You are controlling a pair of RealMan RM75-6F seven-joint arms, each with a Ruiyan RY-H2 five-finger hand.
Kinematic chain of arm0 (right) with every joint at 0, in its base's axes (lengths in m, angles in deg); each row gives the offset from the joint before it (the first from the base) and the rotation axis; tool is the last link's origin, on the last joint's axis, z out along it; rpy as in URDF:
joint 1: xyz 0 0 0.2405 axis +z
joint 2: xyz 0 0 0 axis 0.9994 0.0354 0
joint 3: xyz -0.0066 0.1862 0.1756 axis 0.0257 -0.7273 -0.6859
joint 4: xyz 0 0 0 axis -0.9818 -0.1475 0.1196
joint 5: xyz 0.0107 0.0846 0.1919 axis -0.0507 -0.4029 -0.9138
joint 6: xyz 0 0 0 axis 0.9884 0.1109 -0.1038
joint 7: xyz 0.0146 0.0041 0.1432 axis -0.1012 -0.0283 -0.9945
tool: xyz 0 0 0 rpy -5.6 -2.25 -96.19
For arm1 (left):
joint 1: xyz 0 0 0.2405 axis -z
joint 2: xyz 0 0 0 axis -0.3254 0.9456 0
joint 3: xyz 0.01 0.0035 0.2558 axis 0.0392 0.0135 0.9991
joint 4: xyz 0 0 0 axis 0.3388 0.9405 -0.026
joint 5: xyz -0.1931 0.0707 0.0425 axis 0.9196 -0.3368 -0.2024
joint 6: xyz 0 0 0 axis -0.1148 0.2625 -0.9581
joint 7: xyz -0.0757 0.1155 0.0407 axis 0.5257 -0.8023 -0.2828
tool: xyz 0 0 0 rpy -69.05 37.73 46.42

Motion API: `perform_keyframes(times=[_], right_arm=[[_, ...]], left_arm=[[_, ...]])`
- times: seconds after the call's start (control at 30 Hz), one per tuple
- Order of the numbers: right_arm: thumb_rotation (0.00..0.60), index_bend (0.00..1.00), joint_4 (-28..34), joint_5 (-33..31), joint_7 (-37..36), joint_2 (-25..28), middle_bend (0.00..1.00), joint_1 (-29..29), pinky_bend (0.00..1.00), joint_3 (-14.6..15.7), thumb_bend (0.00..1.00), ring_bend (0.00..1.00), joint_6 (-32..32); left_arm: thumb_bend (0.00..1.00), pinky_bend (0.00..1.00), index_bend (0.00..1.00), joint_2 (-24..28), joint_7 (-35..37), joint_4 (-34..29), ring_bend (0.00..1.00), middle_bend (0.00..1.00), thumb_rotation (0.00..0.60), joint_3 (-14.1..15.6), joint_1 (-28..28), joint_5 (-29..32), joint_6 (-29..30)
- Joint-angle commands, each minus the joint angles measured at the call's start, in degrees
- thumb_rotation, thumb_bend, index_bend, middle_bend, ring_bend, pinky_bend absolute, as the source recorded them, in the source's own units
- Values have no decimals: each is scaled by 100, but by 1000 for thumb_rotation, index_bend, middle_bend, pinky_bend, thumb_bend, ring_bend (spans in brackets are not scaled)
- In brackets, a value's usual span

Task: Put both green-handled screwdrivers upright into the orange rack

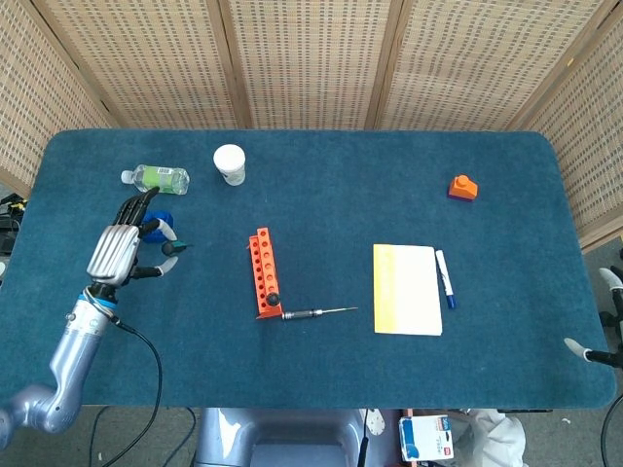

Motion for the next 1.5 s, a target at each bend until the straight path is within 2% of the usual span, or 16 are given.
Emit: perform_keyframes(times=[0.03,0.33,0.53,0.7,1.0,1.33,1.5], right_arm=[[600,0,1,-1,4,2,0,1,0,0,0,0,-3],[600,0,12,-33,33,2,0,11,0,-2,0,0,-30],[600,0,12,-58,61,-4,0,18,0,-7,0,0,-42],[600,0,5,-89,117,-26,0,34,0,-15,0,0,-60],[600,0,-37,-155,75,-25,0,37,0,-41,0,0,-89],[600,0,-67,-190,42,-23,0,52,0,-51,0,0,-146],[600,0,-64,-203,62,-26,0,55,0,-54,0,0,-150]], left_arm=[[543,0,728,163,110,-212,0,0,600,-49,-13,45,-68],[568,0,728,850,203,-1141,0,0,600,-231,75,219,-347],[591,0,727,1322,428,-1741,0,0,600,-478,207,467,-633],[604,0,728,1850,894,-2401,0,0,600,-927,678,1211,-1541],[616,0,727,1964,477,-2633,0,0,600,-1151,1383,2264,-2028],[627,0,728,1809,20,-2511,0,0,600,-1086,1966,3316,-2079],[628,0,727,1790,-120,-2441,0,0,600,-1059,2123,3564,-2057]])
